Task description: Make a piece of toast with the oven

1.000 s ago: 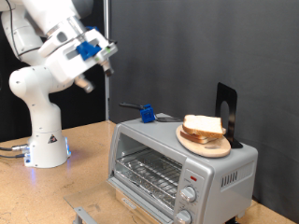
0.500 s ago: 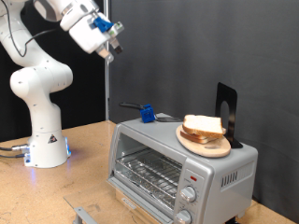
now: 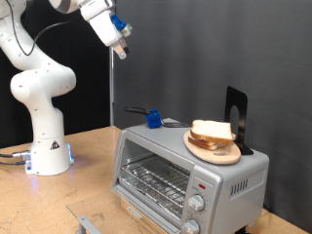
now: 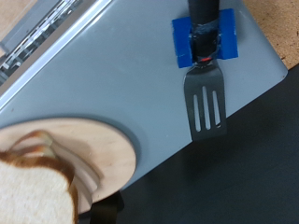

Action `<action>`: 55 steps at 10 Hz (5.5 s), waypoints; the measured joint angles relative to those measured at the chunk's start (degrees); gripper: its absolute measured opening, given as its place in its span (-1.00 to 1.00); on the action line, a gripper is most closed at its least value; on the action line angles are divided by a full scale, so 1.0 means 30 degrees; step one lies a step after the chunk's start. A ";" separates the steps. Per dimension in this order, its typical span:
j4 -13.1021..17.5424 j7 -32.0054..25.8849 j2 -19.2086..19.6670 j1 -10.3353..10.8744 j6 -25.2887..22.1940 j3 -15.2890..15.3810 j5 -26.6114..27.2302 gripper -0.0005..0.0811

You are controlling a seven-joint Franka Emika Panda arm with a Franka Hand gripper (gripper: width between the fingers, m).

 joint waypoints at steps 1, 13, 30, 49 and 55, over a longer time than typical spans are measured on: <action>-0.0153 0.0467 0.0020 -0.0294 0.0012 0.0253 0.0000 0.68; -0.2352 0.1777 0.2260 0.0051 0.3722 0.3425 0.0005 0.68; -0.4733 0.1811 0.6671 0.0194 1.0801 0.5591 0.0195 0.68; -0.4639 0.1688 0.7384 0.0952 1.0951 0.5591 0.1629 -0.06; -0.4816 0.5768 0.7421 -0.1105 1.2469 0.7456 0.0661 0.38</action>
